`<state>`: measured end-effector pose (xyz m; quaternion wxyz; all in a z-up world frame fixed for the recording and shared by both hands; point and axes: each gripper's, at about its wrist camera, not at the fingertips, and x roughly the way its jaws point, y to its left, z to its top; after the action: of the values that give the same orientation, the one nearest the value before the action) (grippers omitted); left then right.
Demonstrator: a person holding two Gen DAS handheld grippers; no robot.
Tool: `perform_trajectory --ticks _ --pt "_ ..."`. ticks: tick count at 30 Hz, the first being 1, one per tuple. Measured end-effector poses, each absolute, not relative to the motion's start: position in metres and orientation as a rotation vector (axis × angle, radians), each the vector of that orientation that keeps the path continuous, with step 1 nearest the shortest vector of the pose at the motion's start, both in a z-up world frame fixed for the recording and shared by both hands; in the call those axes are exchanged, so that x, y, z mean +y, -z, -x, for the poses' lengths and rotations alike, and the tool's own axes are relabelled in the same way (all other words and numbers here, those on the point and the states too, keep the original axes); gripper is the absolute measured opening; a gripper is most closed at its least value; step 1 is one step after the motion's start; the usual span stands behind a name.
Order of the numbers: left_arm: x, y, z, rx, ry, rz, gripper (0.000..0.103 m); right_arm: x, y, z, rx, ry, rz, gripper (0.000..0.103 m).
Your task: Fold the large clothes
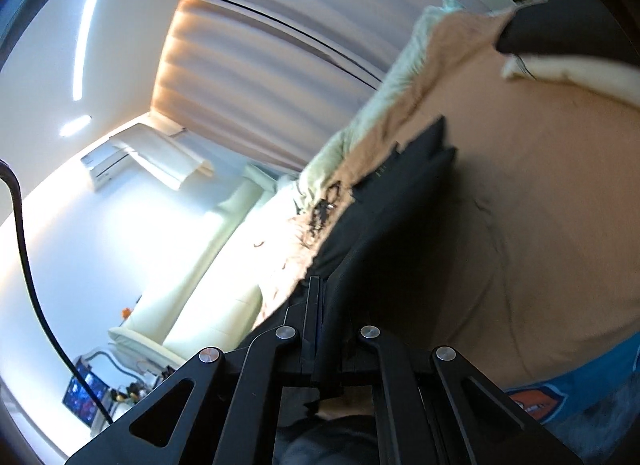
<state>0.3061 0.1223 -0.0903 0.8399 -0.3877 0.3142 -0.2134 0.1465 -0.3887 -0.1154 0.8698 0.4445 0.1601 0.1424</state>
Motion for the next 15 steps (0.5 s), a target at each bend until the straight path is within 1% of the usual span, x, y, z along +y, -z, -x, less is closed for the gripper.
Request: perform_trajectory --ticks 15 --pt "0.149 -0.006 -0.21 0.413 0.542 0.852 0.004 -0.366 0.01 -0.064 0.216 -0.335 -0.792 0.005"
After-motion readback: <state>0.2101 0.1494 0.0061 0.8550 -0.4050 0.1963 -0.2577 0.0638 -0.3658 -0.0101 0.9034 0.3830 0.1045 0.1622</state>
